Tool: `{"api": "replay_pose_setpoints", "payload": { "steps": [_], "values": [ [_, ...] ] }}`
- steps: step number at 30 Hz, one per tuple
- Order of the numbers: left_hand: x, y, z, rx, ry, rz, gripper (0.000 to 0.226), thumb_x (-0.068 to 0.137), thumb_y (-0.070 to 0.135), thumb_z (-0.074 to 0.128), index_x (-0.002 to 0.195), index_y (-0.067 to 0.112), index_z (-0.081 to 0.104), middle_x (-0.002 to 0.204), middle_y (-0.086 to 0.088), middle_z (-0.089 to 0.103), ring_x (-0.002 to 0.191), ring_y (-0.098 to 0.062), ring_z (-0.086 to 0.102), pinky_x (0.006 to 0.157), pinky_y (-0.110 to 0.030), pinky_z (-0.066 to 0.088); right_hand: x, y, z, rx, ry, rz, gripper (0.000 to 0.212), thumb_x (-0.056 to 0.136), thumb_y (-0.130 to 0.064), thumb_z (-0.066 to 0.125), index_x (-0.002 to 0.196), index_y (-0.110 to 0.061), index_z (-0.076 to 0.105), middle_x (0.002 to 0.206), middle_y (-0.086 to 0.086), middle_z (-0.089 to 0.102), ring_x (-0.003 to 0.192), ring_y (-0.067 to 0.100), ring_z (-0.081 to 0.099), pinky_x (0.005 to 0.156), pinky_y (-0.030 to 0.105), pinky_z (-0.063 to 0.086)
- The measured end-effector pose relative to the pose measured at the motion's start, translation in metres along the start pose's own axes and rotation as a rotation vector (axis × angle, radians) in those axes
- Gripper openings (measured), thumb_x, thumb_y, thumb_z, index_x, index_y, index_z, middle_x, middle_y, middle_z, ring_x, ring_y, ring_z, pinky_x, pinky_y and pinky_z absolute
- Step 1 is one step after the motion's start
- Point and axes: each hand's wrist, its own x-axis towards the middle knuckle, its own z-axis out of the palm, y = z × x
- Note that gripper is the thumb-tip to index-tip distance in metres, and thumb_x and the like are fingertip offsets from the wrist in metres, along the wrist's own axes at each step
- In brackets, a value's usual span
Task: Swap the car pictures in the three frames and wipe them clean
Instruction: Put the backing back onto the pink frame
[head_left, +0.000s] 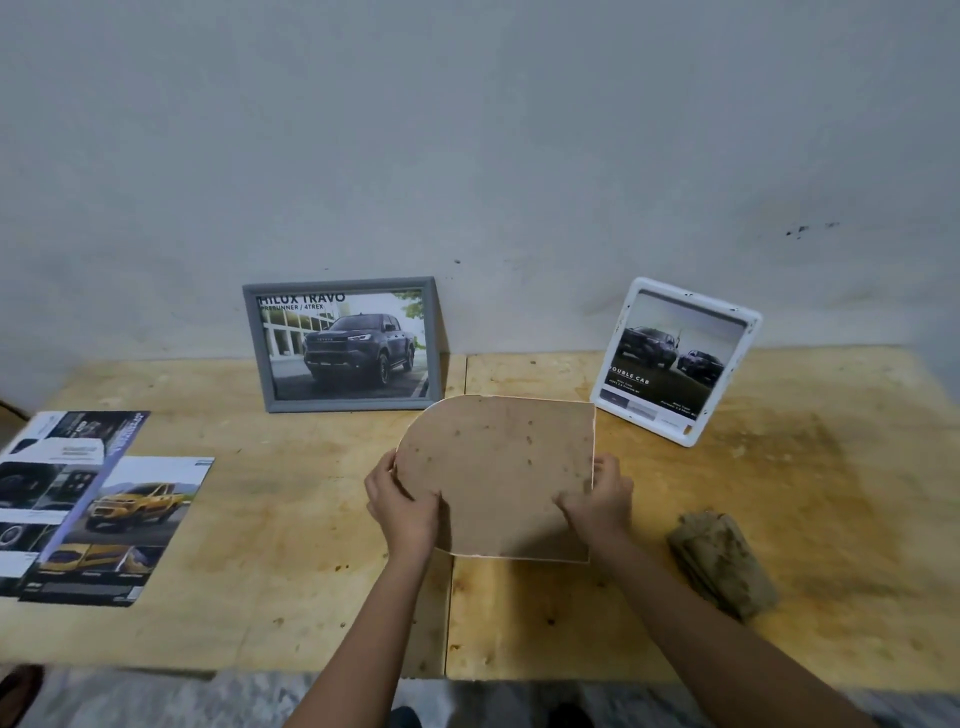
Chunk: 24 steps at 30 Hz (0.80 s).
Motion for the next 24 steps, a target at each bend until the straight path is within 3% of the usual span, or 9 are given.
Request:
{"api": "replay_pose_setpoints", "payload": {
  "steps": [2,5,7,10,12,15,17,20,24],
  "values": [
    [0.000,0.013,0.001,-0.143,0.033,0.052,0.060,0.074,-0.008,0.067,0.124,0.015,0.046,0.130,-0.005,0.043,0.115,-0.019,0.045,0.097,-0.038,0.047,0.006,-0.009,-0.011,0.144,0.051,-0.113,0.042,0.083,-0.016,0.068,0.119,-0.018,0.045,0.119,0.005,0.052,0.106,0.024,0.055,0.084,0.037,0.051],
    [0.000,0.036,0.001,-0.334,0.112,0.041,0.031,0.086,-0.002,0.058,0.114,0.012,0.054,0.118,-0.005,0.057,0.107,-0.017,0.052,0.090,-0.030,0.045,0.011,-0.020,-0.034,0.430,0.007,-0.164,0.019,0.095,-0.026,0.051,0.111,-0.016,0.050,0.106,0.001,0.060,0.098,0.022,0.059,0.086,0.041,0.052],
    [0.002,0.043,0.001,-0.462,0.117,-0.046,0.020,0.092,0.002,0.050,0.105,0.012,0.061,0.109,-0.003,0.062,0.103,-0.017,0.056,0.090,-0.029,0.045,0.012,-0.021,-0.049,0.628,-0.057,-0.136,0.025,0.097,-0.032,0.042,0.111,-0.012,0.050,0.097,0.001,0.058,0.092,0.019,0.057,0.084,0.035,0.049],
    [0.004,0.036,-0.001,-0.735,0.005,-0.274,0.022,0.094,0.004,0.047,0.098,0.014,0.065,0.107,-0.002,0.064,0.100,-0.015,0.059,0.088,-0.026,0.049,0.010,-0.007,-0.065,0.999,-0.154,0.065,0.034,0.098,-0.027,0.042,0.122,-0.004,0.050,0.111,0.009,0.059,0.105,0.019,0.058,0.095,0.029,0.049],
    [0.000,0.026,-0.004,-0.943,-0.108,-0.398,0.022,0.094,0.004,0.048,0.109,0.007,0.062,0.118,-0.009,0.061,0.100,-0.016,0.062,0.082,-0.026,0.055,0.006,0.009,-0.070,0.948,-0.202,0.155,0.030,0.095,-0.019,0.050,0.117,0.000,0.053,0.108,0.012,0.061,0.099,0.018,0.061,0.082,0.024,0.054],
    [-0.012,0.000,-0.004,-1.054,-0.218,-0.479,0.038,0.094,0.002,0.046,0.132,0.002,0.044,0.119,-0.015,0.058,0.090,-0.017,0.066,0.074,-0.026,0.055,0.003,0.031,-0.066,0.725,-0.208,0.239,0.028,0.089,-0.008,0.059,0.116,-0.001,0.056,0.112,0.014,0.061,0.097,0.023,0.060,0.074,0.031,0.054],
    [-0.016,-0.019,-0.002,-0.985,-0.229,-0.522,0.044,0.095,0.001,0.044,0.138,0.003,0.036,0.123,-0.018,0.055,0.091,-0.018,0.063,0.069,-0.025,0.056,0.004,0.041,-0.060,0.700,-0.210,0.304,0.034,0.088,-0.001,0.057,0.122,0.001,0.054,0.116,0.016,0.059,0.097,0.026,0.058,0.069,0.033,0.051],
    [-0.019,-0.045,0.002,-0.816,-0.211,-0.564,0.042,0.094,-0.002,0.043,0.136,-0.004,0.039,0.126,-0.023,0.054,0.089,-0.021,0.061,0.062,-0.024,0.058,0.005,0.055,-0.051,0.636,-0.245,0.342,0.029,0.088,0.006,0.049,0.114,-0.001,0.060,0.098,0.013,0.064,0.084,0.024,0.059,0.064,0.033,0.048],
    [-0.025,-0.053,0.005,-0.579,-0.206,-0.514,0.035,0.089,-0.009,0.044,0.123,-0.004,0.053,0.115,-0.022,0.061,0.087,-0.029,0.060,0.069,-0.034,0.054,0.009,0.072,-0.041,0.478,-0.217,0.298,0.032,0.084,0.008,0.050,0.112,0.002,0.065,0.103,0.014,0.069,0.092,0.029,0.064,0.072,0.032,0.050]
  ]
}}
